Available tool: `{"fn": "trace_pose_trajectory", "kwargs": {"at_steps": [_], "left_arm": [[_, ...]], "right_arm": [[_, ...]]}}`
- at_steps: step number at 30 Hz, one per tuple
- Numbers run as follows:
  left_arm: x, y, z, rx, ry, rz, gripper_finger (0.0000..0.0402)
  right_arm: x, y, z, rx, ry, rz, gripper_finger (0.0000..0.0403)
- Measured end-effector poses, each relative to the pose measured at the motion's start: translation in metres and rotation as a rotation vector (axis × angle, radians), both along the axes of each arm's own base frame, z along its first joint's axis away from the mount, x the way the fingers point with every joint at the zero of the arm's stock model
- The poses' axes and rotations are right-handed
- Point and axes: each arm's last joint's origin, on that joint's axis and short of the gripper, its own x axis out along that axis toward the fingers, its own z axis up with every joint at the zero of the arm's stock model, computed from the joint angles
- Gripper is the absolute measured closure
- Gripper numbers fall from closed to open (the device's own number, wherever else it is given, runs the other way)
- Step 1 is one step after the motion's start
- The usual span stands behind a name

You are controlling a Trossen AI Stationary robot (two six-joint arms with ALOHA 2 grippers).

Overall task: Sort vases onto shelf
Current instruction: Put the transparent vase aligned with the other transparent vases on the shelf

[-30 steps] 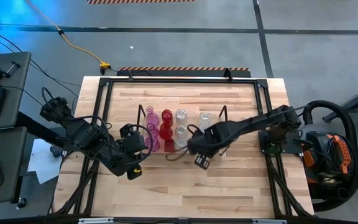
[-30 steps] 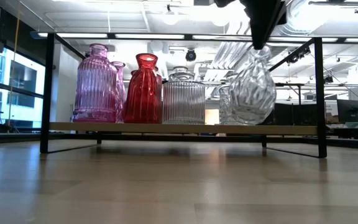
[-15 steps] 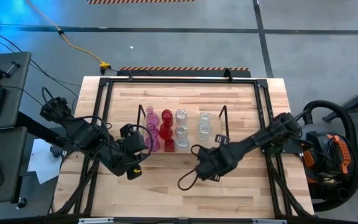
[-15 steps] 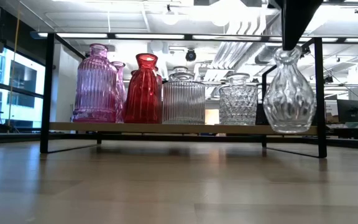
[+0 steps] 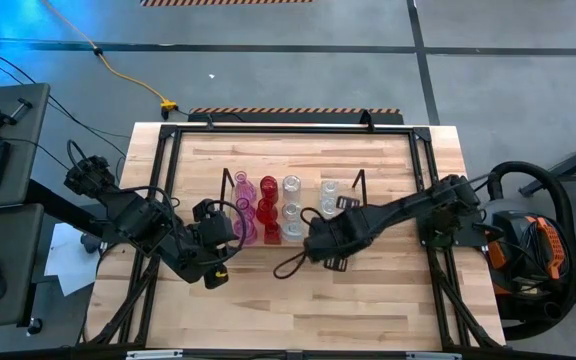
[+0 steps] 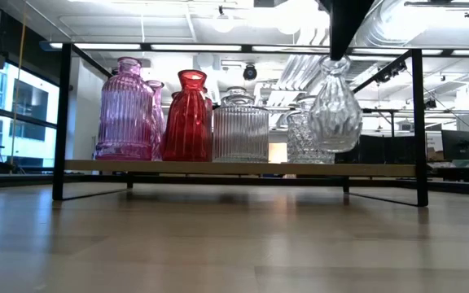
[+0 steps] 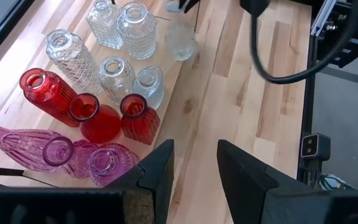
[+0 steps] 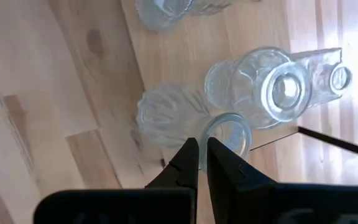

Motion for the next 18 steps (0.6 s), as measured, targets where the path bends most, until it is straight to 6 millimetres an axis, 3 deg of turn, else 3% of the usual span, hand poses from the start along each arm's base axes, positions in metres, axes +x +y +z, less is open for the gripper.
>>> {"fn": "trace_pose_trajectory", "kwargs": {"at_steps": [18], "left_arm": [[0.0001, 0.0000, -0.0001, 0.001, 0.000, 0.001, 0.0287]], "right_arm": [[0.0080, -0.0115, -0.0043, 0.019, 0.008, 0.034, 0.0403]]}}
